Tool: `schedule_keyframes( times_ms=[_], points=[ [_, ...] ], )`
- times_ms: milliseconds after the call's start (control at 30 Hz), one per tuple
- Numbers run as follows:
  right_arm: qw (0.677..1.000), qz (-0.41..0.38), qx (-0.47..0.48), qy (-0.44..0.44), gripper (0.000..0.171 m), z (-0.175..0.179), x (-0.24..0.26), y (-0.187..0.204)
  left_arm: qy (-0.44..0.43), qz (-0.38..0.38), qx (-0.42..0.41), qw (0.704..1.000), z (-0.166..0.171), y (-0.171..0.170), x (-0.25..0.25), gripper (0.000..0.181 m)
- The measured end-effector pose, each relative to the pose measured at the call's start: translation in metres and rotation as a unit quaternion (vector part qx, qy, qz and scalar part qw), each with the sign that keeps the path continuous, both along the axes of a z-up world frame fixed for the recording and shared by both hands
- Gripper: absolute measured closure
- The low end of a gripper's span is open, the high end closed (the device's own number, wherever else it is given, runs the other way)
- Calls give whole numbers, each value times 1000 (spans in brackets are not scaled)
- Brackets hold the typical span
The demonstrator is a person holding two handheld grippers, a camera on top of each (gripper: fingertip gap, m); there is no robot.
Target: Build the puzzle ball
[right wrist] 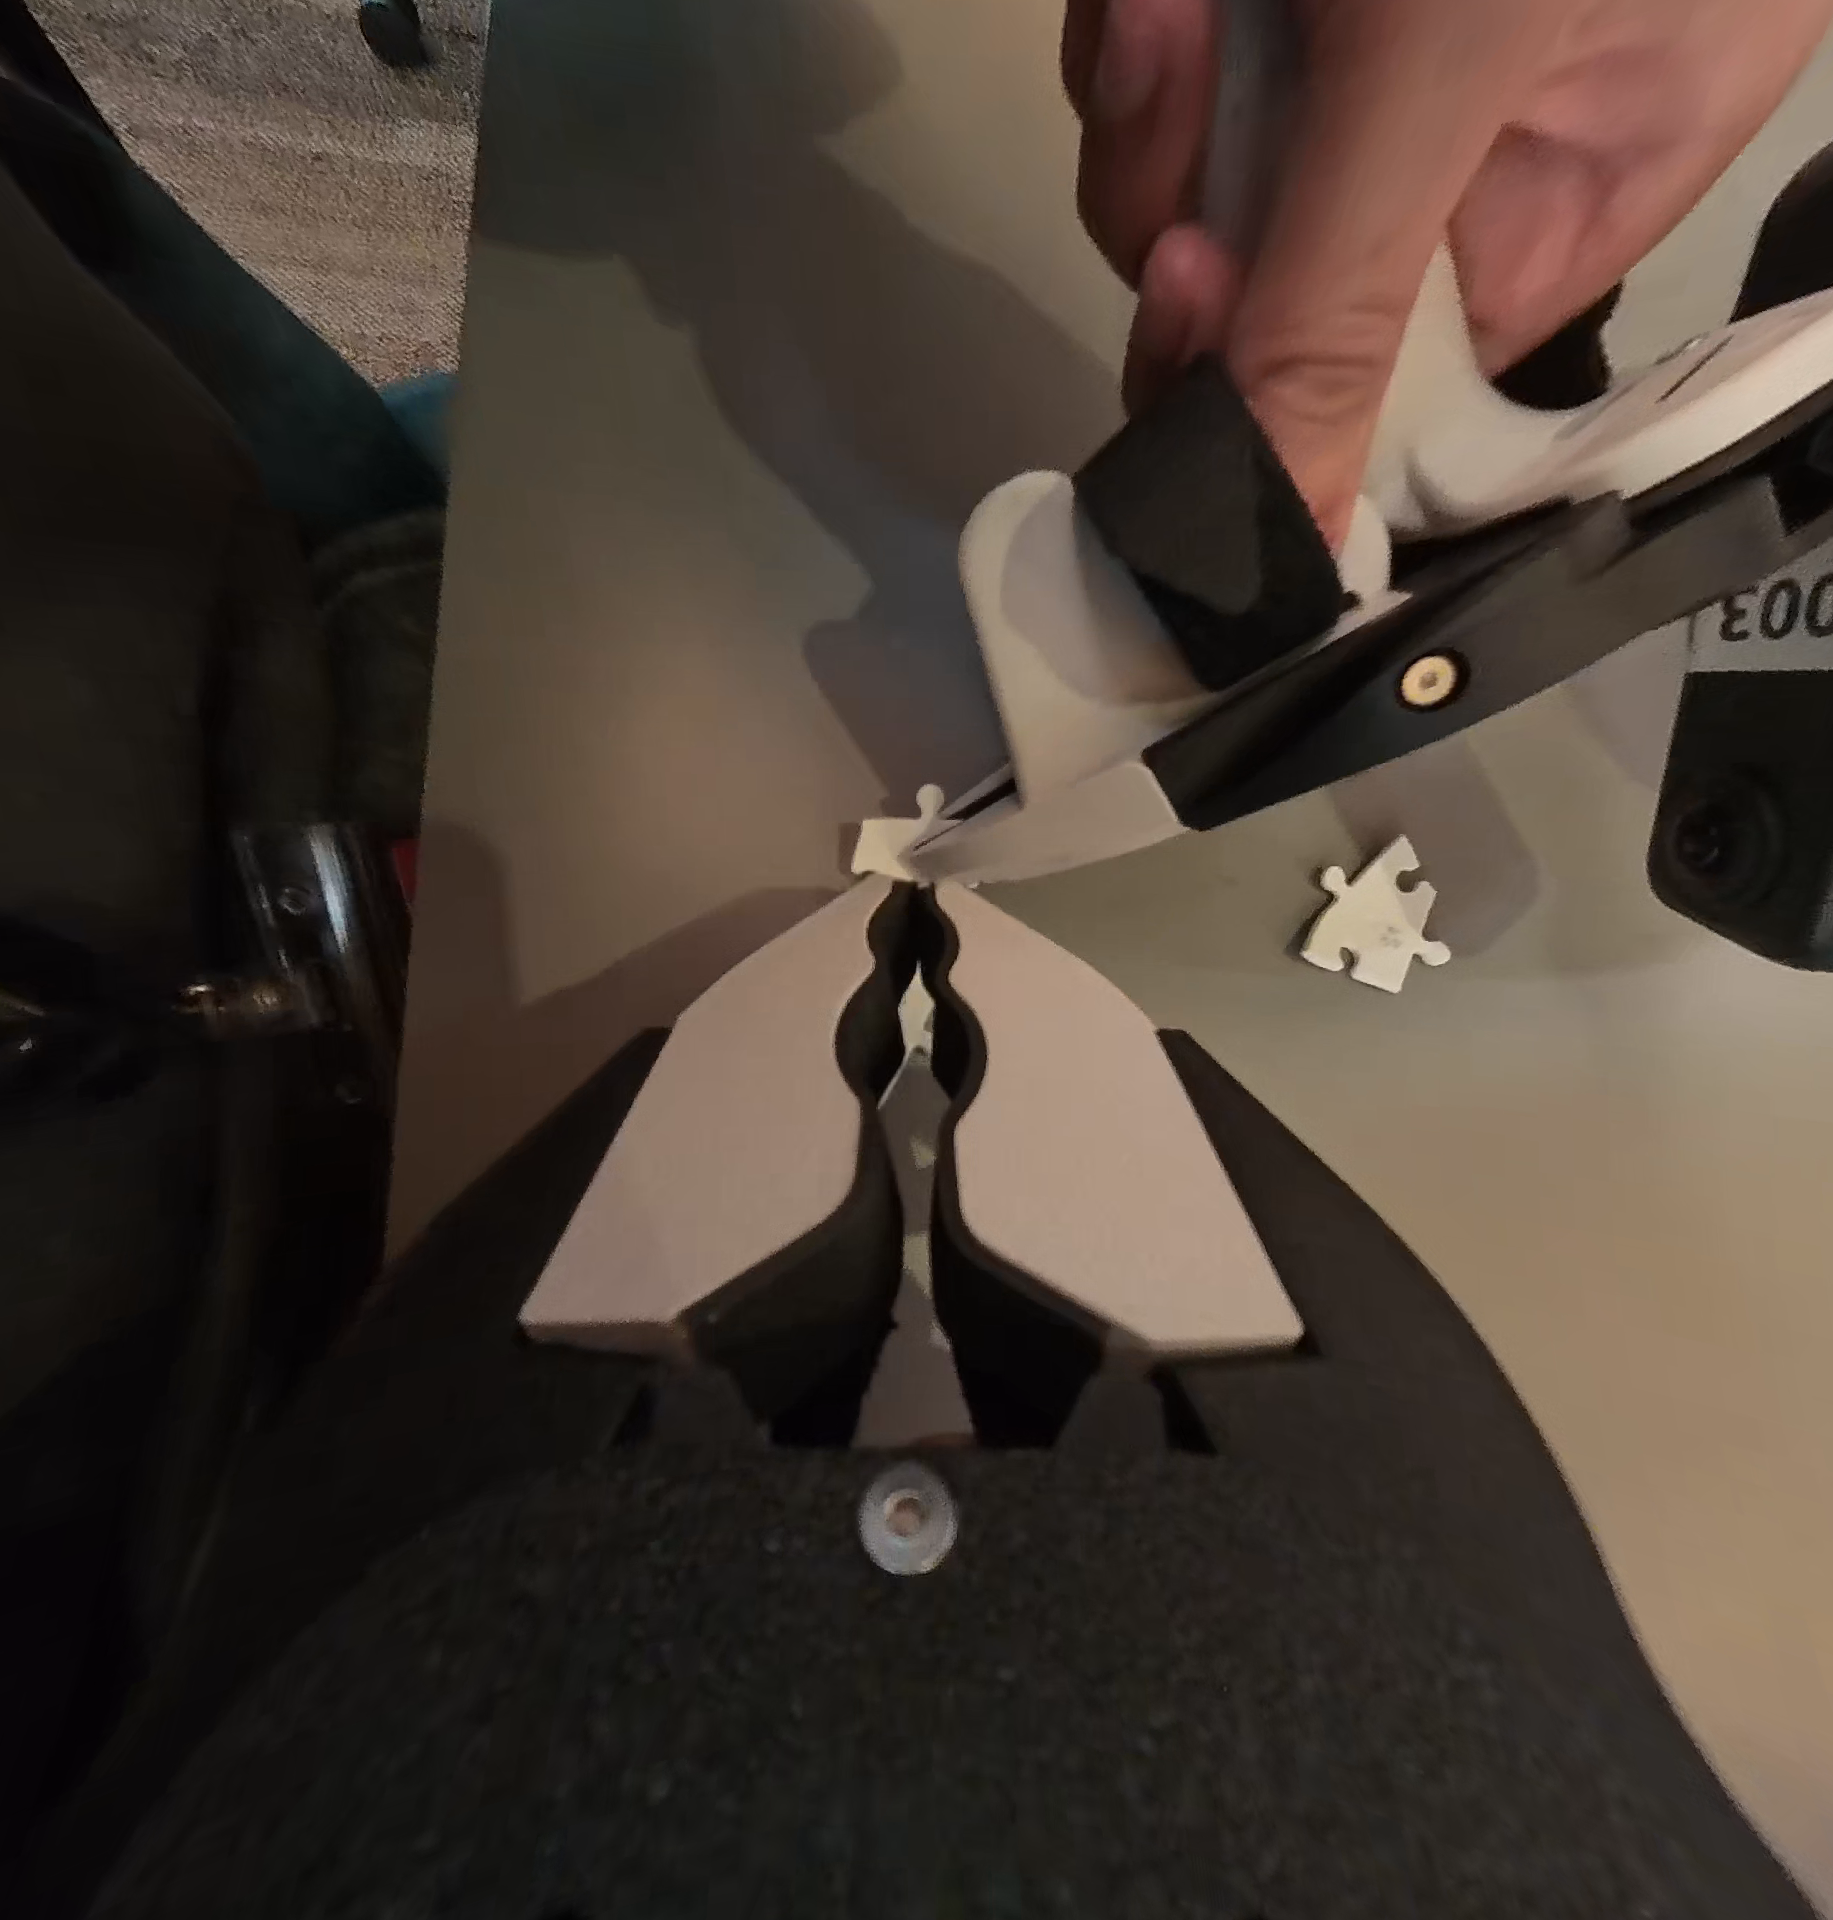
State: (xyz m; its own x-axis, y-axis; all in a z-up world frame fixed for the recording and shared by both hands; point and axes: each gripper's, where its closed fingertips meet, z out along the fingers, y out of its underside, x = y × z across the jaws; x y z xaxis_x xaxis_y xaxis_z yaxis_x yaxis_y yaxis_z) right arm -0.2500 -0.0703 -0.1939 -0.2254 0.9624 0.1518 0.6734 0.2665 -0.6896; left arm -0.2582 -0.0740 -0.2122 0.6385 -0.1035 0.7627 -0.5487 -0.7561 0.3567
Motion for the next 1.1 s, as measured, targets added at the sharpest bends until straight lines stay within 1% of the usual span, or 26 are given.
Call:
schedule_keyframes(
  times_ms=[33, 100, 133, 233, 333, 367, 433, 533, 633, 767, 833, 900, 967, 1033, 1100],
  points=[
    [1000, 1, 1, -6, 171, -4, 0, -1, 1, 0, 0, 1000, 0, 0, 0, 178],
    [998, 1, 7, -57, 168, -29, 4, -2, 1, -2, 0, 1000, 0, 0, 1, 178],
    [1000, 3, 4, -29, 170, -26, 0, -5, 2, -2, 1, 1000, 0, 0, 1, 178],
    [998, 2, 25, -52, 170, -26, 4, -3, 4, -2, 1, 1000, 0, 1, 1, 178],
    [1000, -17, 13, -8, 170, -7, -1, 3, 5, 0, 2, 1000, 0, 1, 1, 178],
    [1000, -23, 7, -6, 171, -7, -1, 5, 5, 1, 2, 1000, 0, 1, 2, 178],
    [999, -23, 7, -38, 171, -27, 0, 7, 7, 2, 1, 1000, 0, 1, 1, 178],
    [998, -21, 14, -53, 170, -27, 4, 6, 7, 2, 2, 1000, 0, 1, 2, 178],
    [999, -47, -7, 2, 171, -8, 5, 19, 0, 1, 17, 1000, 0, 1, 2, 178],
    [989, -86, -97, 64, 171, 17, 20, 50, -27, 2, 88, 996, 3, 5, 1, 179],
    [982, -84, -143, 91, 171, 25, 27, 55, -36, -2, 142, 989, 5, 8, -1, 179],
    [972, -74, -191, 114, 164, 32, 28, 54, -47, 3, 197, 979, 9, 12, -3, 179],
    [967, -70, -222, 99, 160, 30, 26, 54, -55, 12, 252, 966, 13, 18, -5, 179],
    [969, -65, -229, 67, 155, 23, 23, 54, -56, 15, 303, 951, 16, 22, -7, 179],
    [970, -50, -236, 32, 154, 20, 19, 52, -52, 17, 355, 933, 21, 27, -8, 179]
  ],
)
